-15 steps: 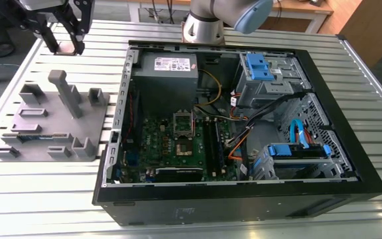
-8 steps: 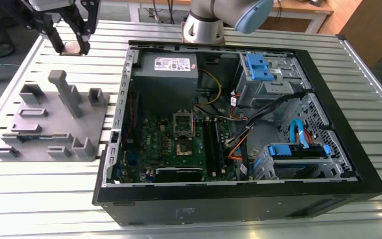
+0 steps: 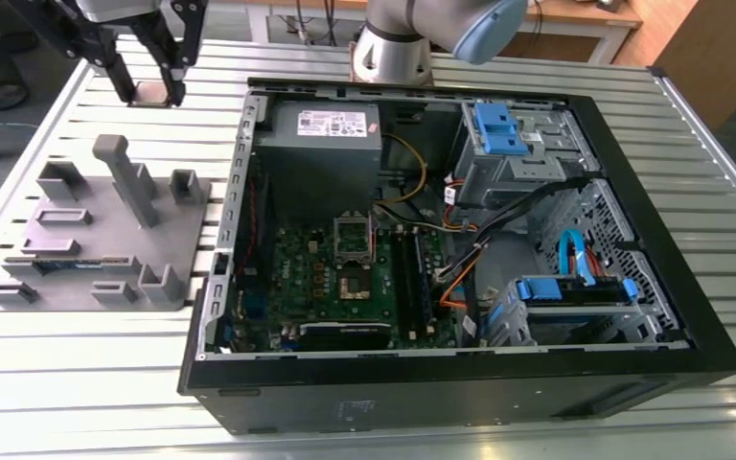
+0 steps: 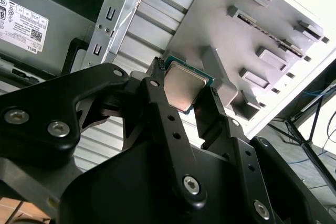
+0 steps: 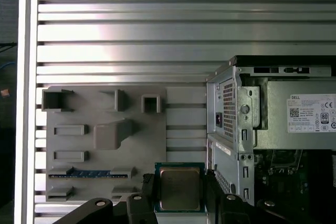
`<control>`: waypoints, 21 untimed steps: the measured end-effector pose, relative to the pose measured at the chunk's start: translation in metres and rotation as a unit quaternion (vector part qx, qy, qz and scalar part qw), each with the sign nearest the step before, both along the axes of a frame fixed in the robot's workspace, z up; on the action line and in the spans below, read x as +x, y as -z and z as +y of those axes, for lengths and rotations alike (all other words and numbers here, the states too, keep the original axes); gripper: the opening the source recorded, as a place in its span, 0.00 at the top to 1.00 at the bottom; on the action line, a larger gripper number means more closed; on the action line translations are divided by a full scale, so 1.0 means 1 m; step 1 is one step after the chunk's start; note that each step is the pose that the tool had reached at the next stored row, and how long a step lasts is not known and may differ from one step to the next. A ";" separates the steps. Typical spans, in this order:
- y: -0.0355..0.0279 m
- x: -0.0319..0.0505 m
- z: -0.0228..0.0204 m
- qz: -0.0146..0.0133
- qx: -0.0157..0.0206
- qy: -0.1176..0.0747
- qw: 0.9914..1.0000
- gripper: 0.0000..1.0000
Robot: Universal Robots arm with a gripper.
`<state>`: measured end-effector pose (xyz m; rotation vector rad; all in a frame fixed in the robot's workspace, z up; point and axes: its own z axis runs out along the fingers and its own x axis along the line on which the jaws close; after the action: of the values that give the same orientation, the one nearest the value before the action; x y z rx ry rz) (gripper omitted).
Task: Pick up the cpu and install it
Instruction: 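Pick up the cpu and move it towards the insertion slot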
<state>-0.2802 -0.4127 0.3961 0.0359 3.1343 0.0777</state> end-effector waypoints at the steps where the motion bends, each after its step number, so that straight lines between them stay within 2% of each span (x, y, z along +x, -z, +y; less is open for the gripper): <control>1: 0.0000 0.0013 0.0000 0.000 0.000 0.000 1.000 0.53; 21: 0.0000 0.0290 0.0000 0.000 0.000 0.000 1.000 0.53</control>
<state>-0.2512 -0.4127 0.3961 0.0358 3.1343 0.0777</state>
